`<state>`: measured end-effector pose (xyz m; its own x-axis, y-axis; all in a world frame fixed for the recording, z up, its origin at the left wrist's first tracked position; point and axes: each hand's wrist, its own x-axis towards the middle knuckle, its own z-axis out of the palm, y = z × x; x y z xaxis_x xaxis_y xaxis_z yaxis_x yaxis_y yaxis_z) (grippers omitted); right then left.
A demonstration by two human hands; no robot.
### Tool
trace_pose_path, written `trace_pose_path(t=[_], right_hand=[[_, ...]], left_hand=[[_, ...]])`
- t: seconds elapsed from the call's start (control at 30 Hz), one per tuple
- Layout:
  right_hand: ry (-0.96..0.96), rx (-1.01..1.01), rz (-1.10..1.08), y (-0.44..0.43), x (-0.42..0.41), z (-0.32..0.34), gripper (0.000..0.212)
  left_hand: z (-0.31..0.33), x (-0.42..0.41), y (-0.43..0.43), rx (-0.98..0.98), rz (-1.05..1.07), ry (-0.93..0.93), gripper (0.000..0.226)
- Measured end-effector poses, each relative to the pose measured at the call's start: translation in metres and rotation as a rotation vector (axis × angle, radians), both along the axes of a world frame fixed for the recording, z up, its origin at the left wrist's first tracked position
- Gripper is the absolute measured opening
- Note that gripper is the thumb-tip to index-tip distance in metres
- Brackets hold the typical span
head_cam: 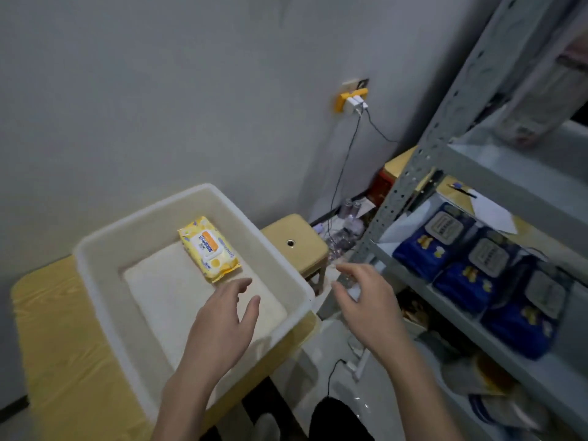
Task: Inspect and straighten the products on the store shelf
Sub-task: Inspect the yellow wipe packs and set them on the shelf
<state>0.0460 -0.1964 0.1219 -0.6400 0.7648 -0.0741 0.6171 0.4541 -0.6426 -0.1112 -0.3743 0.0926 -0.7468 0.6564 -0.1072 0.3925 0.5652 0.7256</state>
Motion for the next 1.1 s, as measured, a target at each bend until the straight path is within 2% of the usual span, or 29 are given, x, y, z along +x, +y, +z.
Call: trace_pose_path(t=[0.2,0.43,0.6,0.73,0.93,1.1], right_hand=[[0.008,-0.012,-0.286,-0.001,0.075,0.003,0.033],[0.045,0.049,-0.573,0.0,0.187,0.0,0.03],[0.092,0.044,-0.731,-0.015,0.282,-0.004,0.033],[0.16,0.052,-0.826,-0.035,0.369,-0.01,0.027],[0.213,0.092,-0.946,-0.069,0.503,-0.018,0.026],[0.235,0.073,-1.006,-0.089,0.571,-0.017,0.026]], left_hand=[[-0.001,0.035,0.055,0.029,-0.257,-0.043,0.038],[0.001,0.108,0.123,0.017,-0.528,0.013,0.032],[0.007,0.201,0.149,-0.008,-0.718,-0.016,0.041],[0.012,0.293,0.153,-0.011,-0.827,-0.014,0.045],[0.016,0.433,0.137,-0.004,-0.932,-0.019,0.043],[0.023,0.501,0.123,-0.042,-0.974,0.008,0.042]])
